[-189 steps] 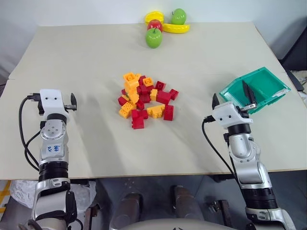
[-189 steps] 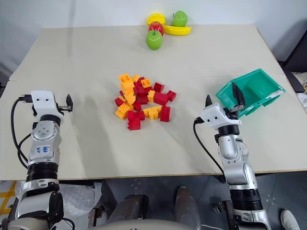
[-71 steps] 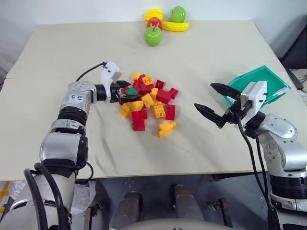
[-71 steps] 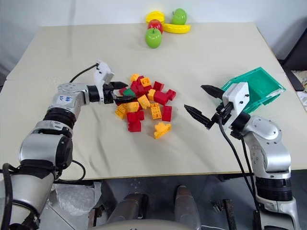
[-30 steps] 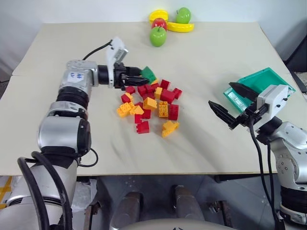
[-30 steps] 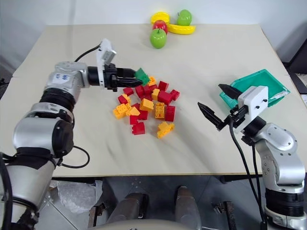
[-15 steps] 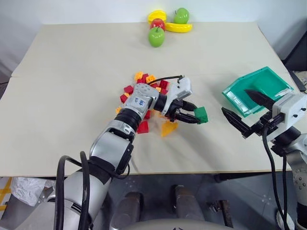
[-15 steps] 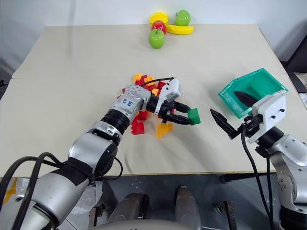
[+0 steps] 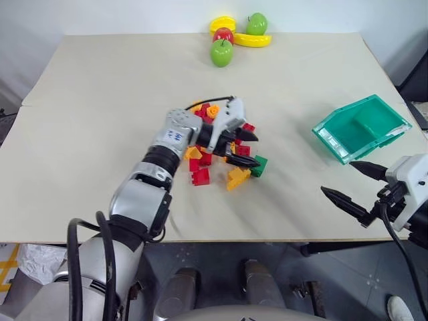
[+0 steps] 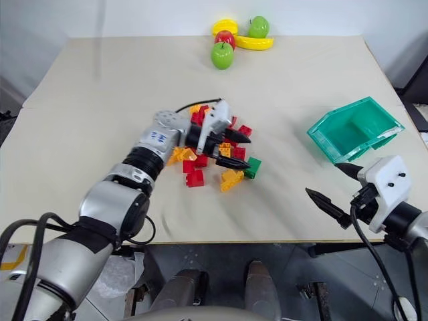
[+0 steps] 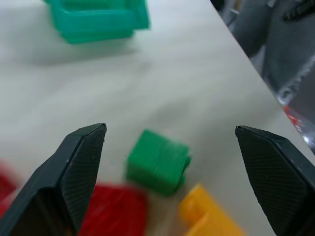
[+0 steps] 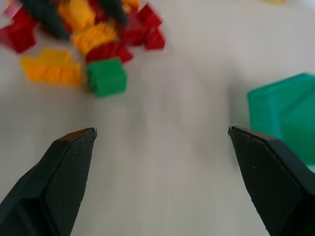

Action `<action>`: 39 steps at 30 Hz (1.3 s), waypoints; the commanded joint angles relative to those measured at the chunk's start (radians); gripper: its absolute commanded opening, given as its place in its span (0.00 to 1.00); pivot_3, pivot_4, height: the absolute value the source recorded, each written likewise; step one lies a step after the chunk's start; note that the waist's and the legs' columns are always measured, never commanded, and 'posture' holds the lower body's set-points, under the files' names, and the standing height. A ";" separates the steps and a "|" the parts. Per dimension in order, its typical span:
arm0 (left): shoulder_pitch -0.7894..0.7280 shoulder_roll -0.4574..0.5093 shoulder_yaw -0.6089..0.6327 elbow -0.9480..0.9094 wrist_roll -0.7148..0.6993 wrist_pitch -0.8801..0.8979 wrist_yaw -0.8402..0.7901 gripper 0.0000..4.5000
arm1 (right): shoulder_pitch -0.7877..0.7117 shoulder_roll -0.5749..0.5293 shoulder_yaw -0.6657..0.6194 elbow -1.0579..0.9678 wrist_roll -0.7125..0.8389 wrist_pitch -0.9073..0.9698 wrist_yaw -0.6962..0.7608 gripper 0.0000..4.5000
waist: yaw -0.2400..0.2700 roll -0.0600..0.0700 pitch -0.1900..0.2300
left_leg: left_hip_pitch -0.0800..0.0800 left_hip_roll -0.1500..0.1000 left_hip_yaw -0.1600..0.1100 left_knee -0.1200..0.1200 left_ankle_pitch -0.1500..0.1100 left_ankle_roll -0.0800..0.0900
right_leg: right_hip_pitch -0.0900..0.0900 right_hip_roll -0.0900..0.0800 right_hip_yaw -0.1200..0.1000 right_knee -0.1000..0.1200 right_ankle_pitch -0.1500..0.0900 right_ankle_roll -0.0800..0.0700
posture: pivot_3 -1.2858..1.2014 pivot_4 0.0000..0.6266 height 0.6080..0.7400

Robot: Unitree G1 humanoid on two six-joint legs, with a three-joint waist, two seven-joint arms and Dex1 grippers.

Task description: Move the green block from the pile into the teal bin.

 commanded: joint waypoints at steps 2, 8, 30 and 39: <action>0.010 0.119 0.102 -0.108 -0.113 0.000 -0.091 0.99 | 0.068 -0.065 -0.138 -0.048 0.040 0.068 0.088 1.00 | -0.002 -0.001 0.001 | 0.000 0.000 0.000 0.000 0.000 0.000 | 0.000 0.000 0.000 0.000 0.000 0.000 | 0.52 0.24 1.00; 0.144 0.292 0.127 -0.211 -0.131 0.047 -0.135 0.99 | -0.045 -0.131 -0.082 -0.035 0.095 0.156 0.040 1.00 | -0.014 0.000 0.000 | 0.002 0.003 0.002 0.000 -0.001 0.002 | 0.001 -0.001 0.003 -0.001 0.001 0.001 | 0.52 0.24 1.00; 0.601 0.437 0.198 -0.658 -0.442 0.060 -0.271 0.99 | -0.967 0.131 0.921 0.706 -0.326 -0.022 0.222 1.00 | -0.031 -0.002 0.002 | -0.003 0.006 0.002 0.001 -0.001 0.001 | -0.003 0.000 0.001 -0.002 0.003 0.001 | 0.52 0.24 1.00; 0.615 0.437 0.190 -0.700 -0.466 0.086 -0.238 1.00 | -0.981 0.198 0.929 0.747 -0.417 -0.079 0.231 0.64 | -0.030 -0.001 0.002 | -0.003 0.005 0.002 0.001 -0.001 0.001 | -0.003 0.000 0.001 -0.002 0.003 0.001 | 0.52 0.24 1.00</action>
